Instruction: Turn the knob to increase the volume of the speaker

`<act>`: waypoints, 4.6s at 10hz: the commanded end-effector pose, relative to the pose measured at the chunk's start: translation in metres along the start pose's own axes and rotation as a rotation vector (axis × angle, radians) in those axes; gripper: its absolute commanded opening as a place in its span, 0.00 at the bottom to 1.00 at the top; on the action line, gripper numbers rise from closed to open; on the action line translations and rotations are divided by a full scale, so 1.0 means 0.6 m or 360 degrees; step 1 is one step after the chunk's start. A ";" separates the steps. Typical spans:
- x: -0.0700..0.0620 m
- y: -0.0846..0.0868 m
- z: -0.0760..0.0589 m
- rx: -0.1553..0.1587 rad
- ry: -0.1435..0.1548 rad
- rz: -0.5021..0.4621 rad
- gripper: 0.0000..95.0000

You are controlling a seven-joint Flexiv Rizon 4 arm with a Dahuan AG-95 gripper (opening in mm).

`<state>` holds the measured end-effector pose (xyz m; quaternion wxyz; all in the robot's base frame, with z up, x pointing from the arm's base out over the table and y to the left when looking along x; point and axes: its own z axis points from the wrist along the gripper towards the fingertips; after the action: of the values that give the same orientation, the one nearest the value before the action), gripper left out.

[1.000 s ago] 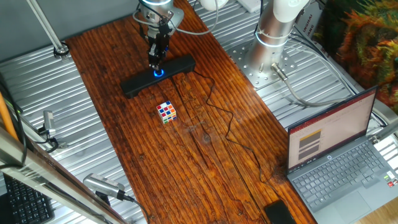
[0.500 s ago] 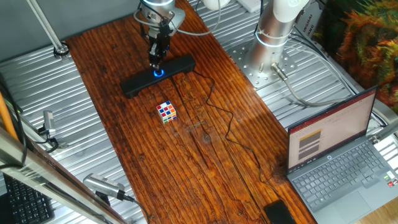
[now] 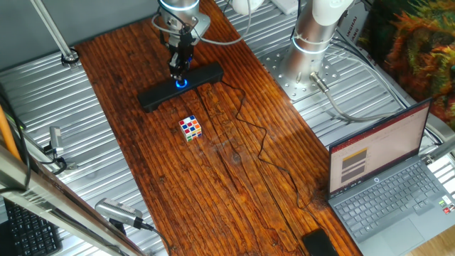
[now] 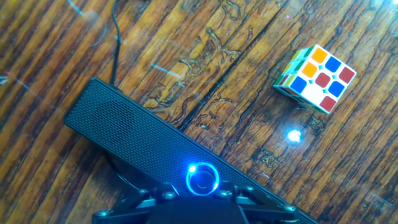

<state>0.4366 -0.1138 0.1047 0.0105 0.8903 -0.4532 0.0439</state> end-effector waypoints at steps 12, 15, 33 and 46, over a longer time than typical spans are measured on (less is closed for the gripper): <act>0.003 -0.004 0.016 -0.0001 -0.0003 0.0063 0.60; 0.004 -0.008 0.026 -0.0005 -0.0008 0.0072 0.40; -0.001 -0.007 0.039 -0.0027 -0.0006 0.0141 0.40; -0.002 -0.007 0.048 -0.0035 -0.0009 0.0174 0.40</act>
<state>0.4409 -0.1119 0.0758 0.0166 0.8644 -0.5013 0.0367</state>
